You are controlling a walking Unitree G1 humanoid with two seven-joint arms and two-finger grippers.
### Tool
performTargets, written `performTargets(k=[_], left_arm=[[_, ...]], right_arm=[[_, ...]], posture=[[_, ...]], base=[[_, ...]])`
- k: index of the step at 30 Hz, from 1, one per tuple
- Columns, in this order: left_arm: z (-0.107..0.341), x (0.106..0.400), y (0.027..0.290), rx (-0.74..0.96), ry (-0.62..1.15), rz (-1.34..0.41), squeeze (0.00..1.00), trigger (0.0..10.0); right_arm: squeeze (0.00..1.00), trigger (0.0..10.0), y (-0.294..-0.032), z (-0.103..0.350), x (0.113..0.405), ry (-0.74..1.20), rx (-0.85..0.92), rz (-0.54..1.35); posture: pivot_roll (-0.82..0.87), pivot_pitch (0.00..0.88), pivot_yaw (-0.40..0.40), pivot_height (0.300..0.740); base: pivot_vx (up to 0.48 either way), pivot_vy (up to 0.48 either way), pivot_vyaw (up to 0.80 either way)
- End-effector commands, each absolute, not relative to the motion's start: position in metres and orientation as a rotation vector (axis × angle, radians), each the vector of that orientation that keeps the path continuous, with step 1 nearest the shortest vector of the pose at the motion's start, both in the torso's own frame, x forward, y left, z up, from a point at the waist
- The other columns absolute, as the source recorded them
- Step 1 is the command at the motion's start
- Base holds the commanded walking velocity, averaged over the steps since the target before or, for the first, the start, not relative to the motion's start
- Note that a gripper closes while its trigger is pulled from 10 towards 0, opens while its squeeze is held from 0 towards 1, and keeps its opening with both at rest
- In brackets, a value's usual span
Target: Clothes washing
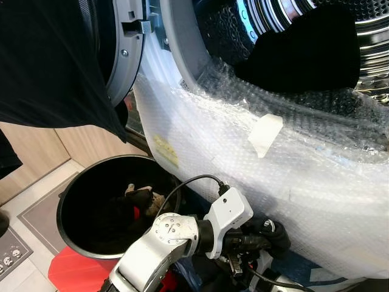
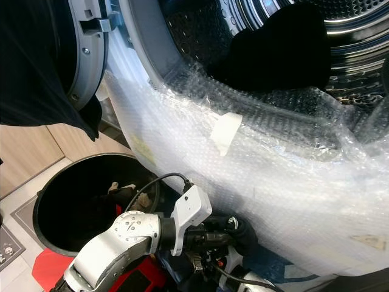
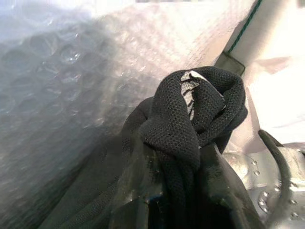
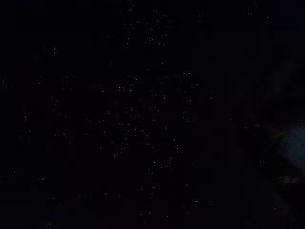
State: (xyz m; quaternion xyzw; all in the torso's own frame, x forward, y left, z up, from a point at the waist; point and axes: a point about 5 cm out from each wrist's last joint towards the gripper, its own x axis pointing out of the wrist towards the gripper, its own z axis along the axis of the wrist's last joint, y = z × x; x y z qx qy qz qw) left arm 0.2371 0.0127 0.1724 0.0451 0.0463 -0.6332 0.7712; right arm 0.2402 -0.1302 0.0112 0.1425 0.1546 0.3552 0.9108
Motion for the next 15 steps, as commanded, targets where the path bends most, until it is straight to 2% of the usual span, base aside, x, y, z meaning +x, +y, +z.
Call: performTargets(k=[1,11,15], left_arm=[[0.184,0.229,0.014,0.073,0.045,-1.418,0.00,0.0],[0.185,0.232,0.024,0.085,0.052,-1.379,0.00,0.0],[0.184,0.229,0.028,0.087,0.061,-1.376,0.00,0.0]], right_arm=[[0.00,0.0,-0.138,0.011,0.242,0.309,0.310,0.674],[0.00,0.0,-0.141,0.016,0.242,0.269,0.359,0.682],[0.00,0.0,-0.138,0.020,0.234,0.254,0.389,0.780]], posture=[[0.10,0.115,-0.026,0.740],[0.10,0.115,-0.026,0.740],[0.11,0.113,-0.024,0.740]], base=[[0.000,0.000,0.00],[0.000,0.000,0.00],[0.000,0.000,0.00]])
